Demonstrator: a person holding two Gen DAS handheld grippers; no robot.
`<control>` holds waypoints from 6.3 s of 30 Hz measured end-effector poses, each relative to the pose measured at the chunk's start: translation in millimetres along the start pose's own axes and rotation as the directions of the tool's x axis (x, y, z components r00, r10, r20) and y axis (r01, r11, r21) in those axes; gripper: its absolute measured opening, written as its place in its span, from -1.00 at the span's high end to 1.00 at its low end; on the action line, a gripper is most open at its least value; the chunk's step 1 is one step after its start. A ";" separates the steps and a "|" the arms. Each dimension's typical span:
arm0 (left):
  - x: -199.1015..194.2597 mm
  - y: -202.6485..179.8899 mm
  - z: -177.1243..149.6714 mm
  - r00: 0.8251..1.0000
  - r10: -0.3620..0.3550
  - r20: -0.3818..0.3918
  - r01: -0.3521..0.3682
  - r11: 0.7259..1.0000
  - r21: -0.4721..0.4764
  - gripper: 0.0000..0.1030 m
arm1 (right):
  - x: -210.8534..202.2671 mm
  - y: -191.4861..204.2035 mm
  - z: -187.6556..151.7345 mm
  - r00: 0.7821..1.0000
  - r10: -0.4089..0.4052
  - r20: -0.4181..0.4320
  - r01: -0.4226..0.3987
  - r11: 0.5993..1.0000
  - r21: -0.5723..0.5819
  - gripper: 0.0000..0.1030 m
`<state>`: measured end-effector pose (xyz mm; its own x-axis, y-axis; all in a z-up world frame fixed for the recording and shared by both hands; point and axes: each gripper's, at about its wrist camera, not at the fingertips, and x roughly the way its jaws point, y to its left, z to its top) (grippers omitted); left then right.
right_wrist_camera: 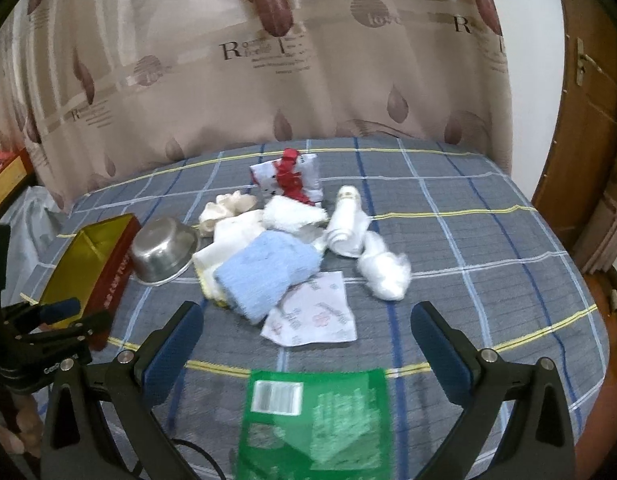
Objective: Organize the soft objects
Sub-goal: 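Grasp the plastic-wrapped white item with the right gripper, then grasp the blue towel with the left gripper while the right holds the wrapped item, then carry the blue towel into the gold tray and open the left gripper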
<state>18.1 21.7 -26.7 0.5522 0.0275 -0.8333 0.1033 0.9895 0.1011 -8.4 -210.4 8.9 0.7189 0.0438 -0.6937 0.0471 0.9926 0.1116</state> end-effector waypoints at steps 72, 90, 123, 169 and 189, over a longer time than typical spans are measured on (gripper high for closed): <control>52.2 -115.0 83.4 0.952 -0.287 -0.104 0.302 0.935 0.188 -0.07 | 68.7 -81.3 15.7 0.986 -0.071 -0.152 0.092 0.986 0.136 0.29; 85.3 -143.5 78.8 0.938 -0.297 -0.179 0.328 0.927 0.182 -0.15 | 76.2 -75.0 10.5 0.985 -0.021 -0.173 0.044 0.990 0.132 0.29; 6.9 -72.2 83.6 0.926 -0.370 -0.080 0.377 0.916 0.138 0.56 | 72.1 -74.6 10.4 0.988 -0.008 -0.152 0.028 0.991 0.134 0.28; 90.8 195.9 36.9 0.973 0.038 -0.228 -0.082 0.979 -0.187 0.16 | 62.7 -46.7 12.5 0.992 -0.022 -0.124 0.035 0.994 0.104 0.28; 30.1 231.7 12.6 0.993 0.101 -0.064 -0.115 0.954 -0.275 0.07 | 74.8 84.5 30.9 0.981 0.103 -0.167 -0.126 0.983 -0.132 0.28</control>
<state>69.0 250.0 -21.5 0.5055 0.1365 -0.8519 -0.1926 0.9804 0.0428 70.8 -126.7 -11.6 0.5937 0.1640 -0.7878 -0.1355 0.9854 0.1030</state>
